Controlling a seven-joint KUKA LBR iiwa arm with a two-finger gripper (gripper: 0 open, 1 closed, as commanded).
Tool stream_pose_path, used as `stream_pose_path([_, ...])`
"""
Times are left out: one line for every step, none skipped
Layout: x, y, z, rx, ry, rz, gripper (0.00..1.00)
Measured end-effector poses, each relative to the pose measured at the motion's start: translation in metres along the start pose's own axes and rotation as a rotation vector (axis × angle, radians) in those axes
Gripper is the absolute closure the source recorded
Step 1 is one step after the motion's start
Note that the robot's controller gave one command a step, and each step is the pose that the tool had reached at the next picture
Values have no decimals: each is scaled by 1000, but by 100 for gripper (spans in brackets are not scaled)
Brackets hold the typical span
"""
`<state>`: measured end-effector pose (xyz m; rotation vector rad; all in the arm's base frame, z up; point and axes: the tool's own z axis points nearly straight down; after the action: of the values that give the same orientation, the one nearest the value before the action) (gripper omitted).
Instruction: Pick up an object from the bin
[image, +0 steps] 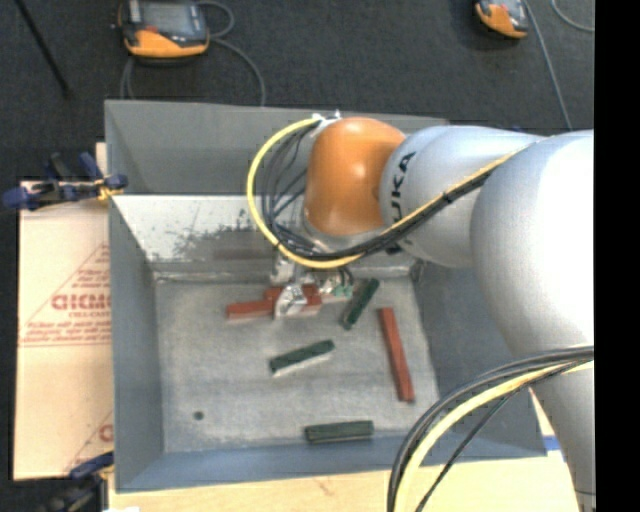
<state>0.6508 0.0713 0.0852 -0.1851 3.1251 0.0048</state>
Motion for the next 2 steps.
stream_pose_path([0, 0, 0, 0, 0, 0, 100])
stream_pose_path([2, 0, -4, 0, 7, 0, 100])
